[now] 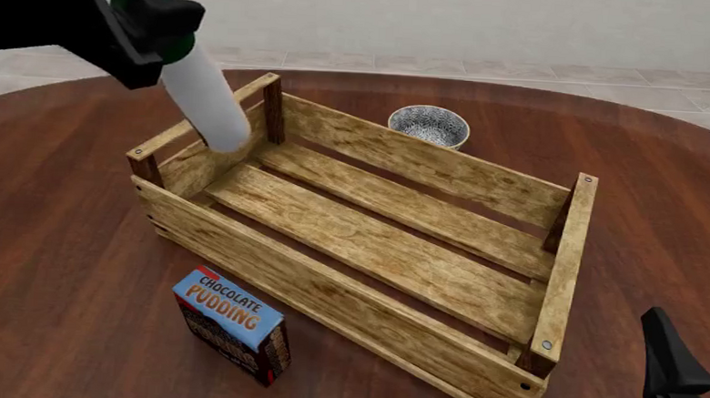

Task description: Pick up the salad dressing and put it in the tray.

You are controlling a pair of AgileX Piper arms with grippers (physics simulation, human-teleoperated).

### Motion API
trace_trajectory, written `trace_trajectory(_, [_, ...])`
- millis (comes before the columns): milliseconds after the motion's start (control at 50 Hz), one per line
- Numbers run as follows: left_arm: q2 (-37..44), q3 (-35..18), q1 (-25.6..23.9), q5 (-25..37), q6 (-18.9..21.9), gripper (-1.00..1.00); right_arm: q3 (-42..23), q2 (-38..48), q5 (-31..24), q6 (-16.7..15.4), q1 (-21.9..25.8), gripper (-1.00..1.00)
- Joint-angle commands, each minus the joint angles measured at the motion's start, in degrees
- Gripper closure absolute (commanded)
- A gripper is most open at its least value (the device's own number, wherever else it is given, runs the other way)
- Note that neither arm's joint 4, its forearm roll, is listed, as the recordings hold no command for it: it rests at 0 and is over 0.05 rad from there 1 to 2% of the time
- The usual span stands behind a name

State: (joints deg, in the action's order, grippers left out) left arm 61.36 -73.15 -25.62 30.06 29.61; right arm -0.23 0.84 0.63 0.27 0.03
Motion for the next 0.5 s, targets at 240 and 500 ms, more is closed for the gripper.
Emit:
trace_trajectory(240, [8.43,2.99,-0.61,-10.56,-0.28,1.00,0.00,0.00,0.00,0.00,0.00,-1.00])
trace_trajectory(500, [12.24,5.68,-0.60,-14.57,0.95,1.00,0.00,0.02,0.01,0.00,0.01,-1.00])
